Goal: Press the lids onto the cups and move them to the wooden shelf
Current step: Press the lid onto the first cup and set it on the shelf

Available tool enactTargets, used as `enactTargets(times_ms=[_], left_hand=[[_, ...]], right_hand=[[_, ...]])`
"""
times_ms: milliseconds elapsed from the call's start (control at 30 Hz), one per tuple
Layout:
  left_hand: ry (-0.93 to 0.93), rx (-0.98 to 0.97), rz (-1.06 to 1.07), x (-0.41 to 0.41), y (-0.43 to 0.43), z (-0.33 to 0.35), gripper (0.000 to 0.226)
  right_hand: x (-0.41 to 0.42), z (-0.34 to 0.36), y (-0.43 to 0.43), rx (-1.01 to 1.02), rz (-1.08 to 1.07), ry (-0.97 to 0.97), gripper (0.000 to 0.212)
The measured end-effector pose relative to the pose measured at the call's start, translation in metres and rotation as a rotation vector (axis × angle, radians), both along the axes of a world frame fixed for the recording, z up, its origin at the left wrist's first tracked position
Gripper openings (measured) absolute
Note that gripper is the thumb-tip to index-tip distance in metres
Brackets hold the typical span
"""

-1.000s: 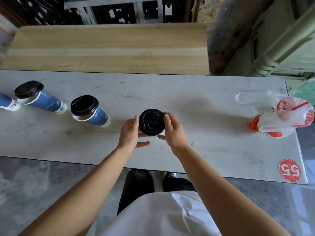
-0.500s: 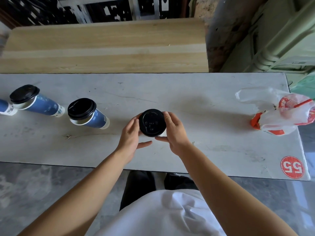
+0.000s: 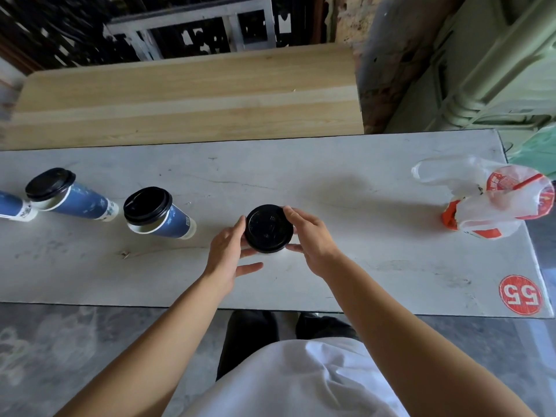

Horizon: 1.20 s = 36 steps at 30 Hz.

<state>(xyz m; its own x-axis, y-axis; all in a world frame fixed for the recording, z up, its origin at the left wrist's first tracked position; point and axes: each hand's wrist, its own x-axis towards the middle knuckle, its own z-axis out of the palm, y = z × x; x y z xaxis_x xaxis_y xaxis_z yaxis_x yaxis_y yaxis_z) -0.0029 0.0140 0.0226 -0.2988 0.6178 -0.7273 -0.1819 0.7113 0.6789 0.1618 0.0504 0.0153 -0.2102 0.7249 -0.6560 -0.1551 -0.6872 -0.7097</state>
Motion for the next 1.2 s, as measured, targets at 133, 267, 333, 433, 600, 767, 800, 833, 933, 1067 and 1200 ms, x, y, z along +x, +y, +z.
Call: enactTargets(times_ms=[133,267,333,433,600,767,800,833,933,1067,1200], left_hand=[[0.002,0.019,-0.03,-0.007,0.003,-0.002,0.038],[0.028,0.082,-0.09,-0.016,0.001,-0.004,0.032],[0.038,0.106,-0.133,-0.019,0.0,-0.004,0.03],[0.047,0.143,-0.174,-0.019,0.0,-0.004,0.026],[-0.083,0.082,-0.16,-0.02,0.005,0.003,0.026],[-0.058,-0.004,0.035,-0.011,0.009,0.0,0.043],[-0.051,-0.013,0.067,-0.01,0.01,0.001,0.048],[-0.063,-0.036,0.088,-0.009,0.012,0.003,0.051],[-0.217,-0.135,0.123,-0.015,0.018,0.013,0.06],[-0.357,-0.139,0.099,-0.025,0.027,0.023,0.071],[-0.371,-0.094,0.15,-0.023,0.035,0.017,0.067]], right_hand=[[0.0,-0.001,0.001,-0.037,0.041,0.024,0.03],[-0.004,-0.003,-0.005,-0.002,0.062,0.038,0.029],[-0.007,-0.007,-0.009,0.043,0.053,0.007,0.028],[-0.011,-0.011,-0.012,0.077,0.016,-0.031,0.027],[-0.01,-0.005,-0.01,0.06,0.021,-0.025,0.029],[-0.007,0.008,0.0,0.019,0.15,0.058,0.042],[-0.006,0.012,0.005,0.022,0.191,0.062,0.041],[-0.003,0.016,0.009,0.03,0.224,0.06,0.038],[0.007,0.026,0.022,0.112,0.359,0.017,0.039],[0.006,0.043,0.039,0.296,0.619,-0.176,0.073],[-0.005,0.043,0.051,0.339,0.67,-0.347,0.084]])
